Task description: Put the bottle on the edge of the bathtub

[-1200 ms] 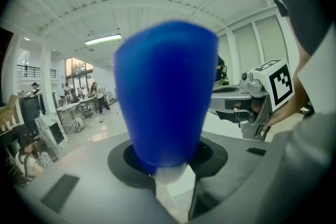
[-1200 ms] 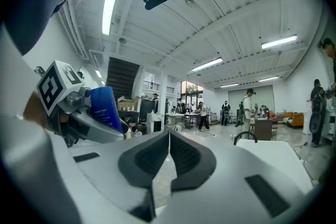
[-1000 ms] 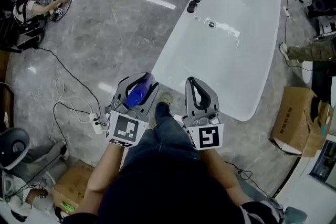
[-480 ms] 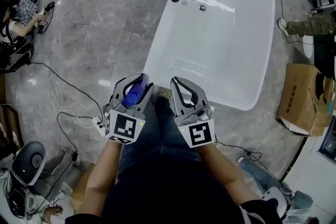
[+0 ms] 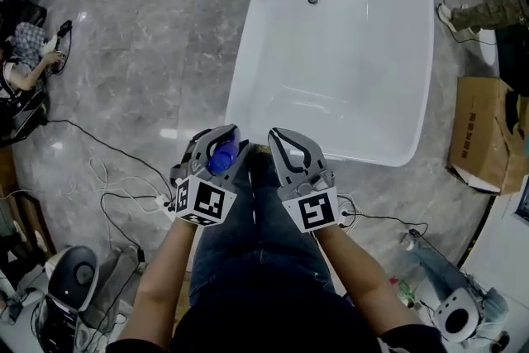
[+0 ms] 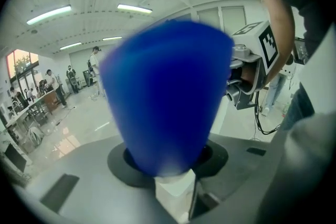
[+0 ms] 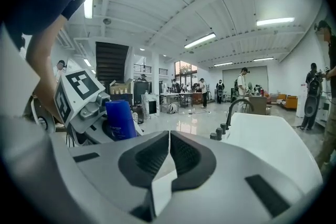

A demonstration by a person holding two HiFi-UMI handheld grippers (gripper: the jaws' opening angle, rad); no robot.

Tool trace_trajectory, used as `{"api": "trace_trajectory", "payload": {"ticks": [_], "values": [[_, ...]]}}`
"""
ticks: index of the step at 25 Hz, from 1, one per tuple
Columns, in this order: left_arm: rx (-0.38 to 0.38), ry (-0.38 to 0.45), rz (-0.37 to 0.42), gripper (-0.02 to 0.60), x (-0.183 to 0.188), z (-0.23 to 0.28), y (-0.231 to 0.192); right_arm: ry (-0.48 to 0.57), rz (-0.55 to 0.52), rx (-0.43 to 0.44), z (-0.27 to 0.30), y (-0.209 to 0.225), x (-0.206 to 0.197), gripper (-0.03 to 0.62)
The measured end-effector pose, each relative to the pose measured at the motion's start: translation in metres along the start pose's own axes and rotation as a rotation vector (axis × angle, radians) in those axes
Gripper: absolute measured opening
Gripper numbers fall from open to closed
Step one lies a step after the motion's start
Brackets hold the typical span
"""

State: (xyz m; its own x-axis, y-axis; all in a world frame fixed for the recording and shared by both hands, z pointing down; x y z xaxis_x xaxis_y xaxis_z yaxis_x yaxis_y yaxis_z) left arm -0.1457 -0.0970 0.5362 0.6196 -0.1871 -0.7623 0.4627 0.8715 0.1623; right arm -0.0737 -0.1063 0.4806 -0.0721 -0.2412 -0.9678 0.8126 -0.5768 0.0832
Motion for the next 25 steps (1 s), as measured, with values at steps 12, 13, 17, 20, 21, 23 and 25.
{"api": "trace_trajectory", "payload": {"ticks": [12,13,17,20,21,23,25], "values": [[-0.135,-0.029,-0.023,0.166,-0.060,0.063,0.000,-0.204,-0.037,0.008,0.025,0.004,-0.061,0.029],[-0.139,-0.031,-0.029,0.165,-0.064,0.068,-0.001,-0.211,-0.033,0.005,0.027,0.005,-0.065,0.028],[-0.157,-0.035,-0.036,0.166,-0.080,0.084,-0.004,-0.233,-0.022,0.004,0.040,0.007,-0.079,0.029],[-0.172,-0.042,-0.025,0.166,-0.088,0.092,-0.002,-0.246,-0.019,0.008,0.045,0.007,-0.087,0.029],[-0.174,-0.042,-0.024,0.166,-0.090,0.093,-0.002,-0.248,-0.015,0.005,0.047,0.008,-0.089,0.029],[-0.176,-0.039,-0.022,0.166,-0.093,0.096,-0.002,-0.253,-0.009,0.000,0.049,0.008,-0.093,0.029],[-0.182,-0.037,-0.014,0.166,-0.095,0.099,-0.001,-0.259,-0.010,0.000,0.052,0.007,-0.095,0.029]]}}
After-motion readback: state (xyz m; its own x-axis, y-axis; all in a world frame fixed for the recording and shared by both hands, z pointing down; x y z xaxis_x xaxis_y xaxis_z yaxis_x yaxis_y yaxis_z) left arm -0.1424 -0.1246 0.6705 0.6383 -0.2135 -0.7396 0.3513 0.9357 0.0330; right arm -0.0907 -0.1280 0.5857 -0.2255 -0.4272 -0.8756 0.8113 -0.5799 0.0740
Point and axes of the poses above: the fingertips, and each gripper's own axes: z forward along the fingers, y to its right, x out of its top, the point moved 2 cm from there along -z, backward along the fingers, and after that the axes turned 3 degrees about z, right-handed, at the moved point
